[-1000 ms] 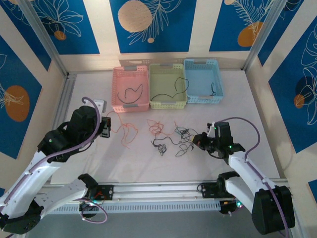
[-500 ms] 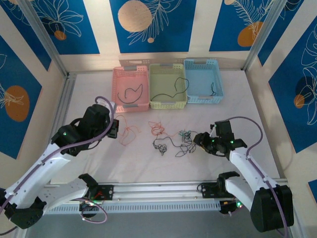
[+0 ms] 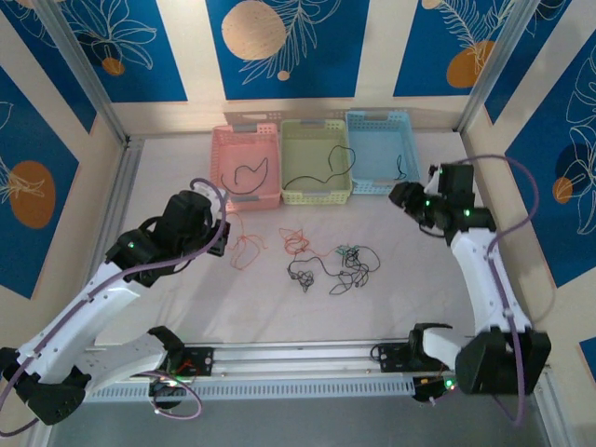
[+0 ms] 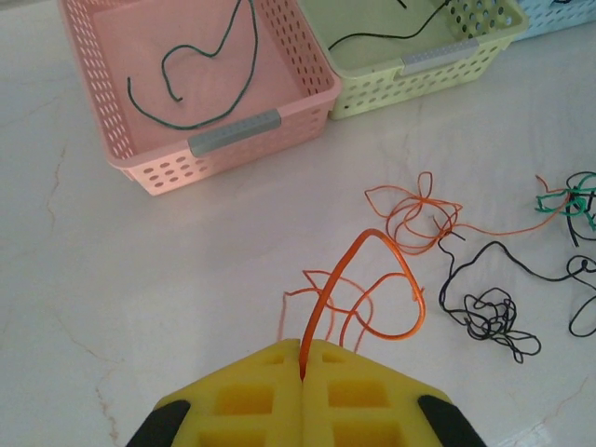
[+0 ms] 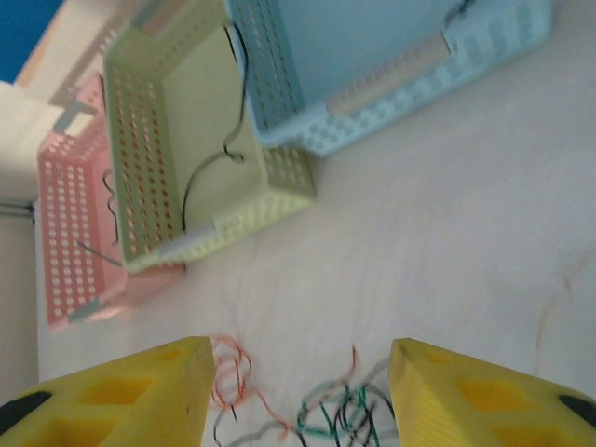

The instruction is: Untangle the cables

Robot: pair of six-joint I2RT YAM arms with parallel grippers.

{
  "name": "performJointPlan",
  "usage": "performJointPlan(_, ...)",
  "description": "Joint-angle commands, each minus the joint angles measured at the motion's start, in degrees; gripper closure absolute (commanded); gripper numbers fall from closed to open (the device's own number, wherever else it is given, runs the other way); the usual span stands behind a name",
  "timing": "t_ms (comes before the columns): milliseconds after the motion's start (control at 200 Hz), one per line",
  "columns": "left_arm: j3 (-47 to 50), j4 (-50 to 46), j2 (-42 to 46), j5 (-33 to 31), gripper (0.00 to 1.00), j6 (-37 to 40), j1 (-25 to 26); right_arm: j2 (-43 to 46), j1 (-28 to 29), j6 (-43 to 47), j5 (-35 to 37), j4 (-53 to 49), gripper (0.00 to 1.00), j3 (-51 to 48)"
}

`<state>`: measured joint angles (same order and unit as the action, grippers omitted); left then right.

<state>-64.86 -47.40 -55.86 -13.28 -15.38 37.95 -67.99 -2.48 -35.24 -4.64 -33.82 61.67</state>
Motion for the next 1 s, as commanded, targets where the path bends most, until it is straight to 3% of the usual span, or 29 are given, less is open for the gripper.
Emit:
performJointPlan(0,0.7,0.5,-0.3,1.0,1.0,2.0,-1.1,-9.7,0.9,2.5,-4.4,0.5,0.48,7.8)
performJointPlan(240,1.4,-0.5,-0.6,-0.3,1.0,3.0,-1.2,-37.1,7.4,6.3,-2.8,-6.0,0.48,33.6)
performJointPlan(500,1.4,-2.1,0.3,-1.8,1.0,4.9,-1.4,-60.8,9.2,9.8,3.6,-16.5,0.48,61.5)
performJointPlan(735,2.5,-1.3,0.5,-2.2,1.0,5.3,-1.5,-69.7,8.9,12.1,-2.0,-19.5,0.48,73.2)
performJointPlan(995,3.2,-0.9,0.9,-2.0,1.0,5.4,-1.8,-72.8,8.9,12.3,-3.9,-20.1,0.55,75.3)
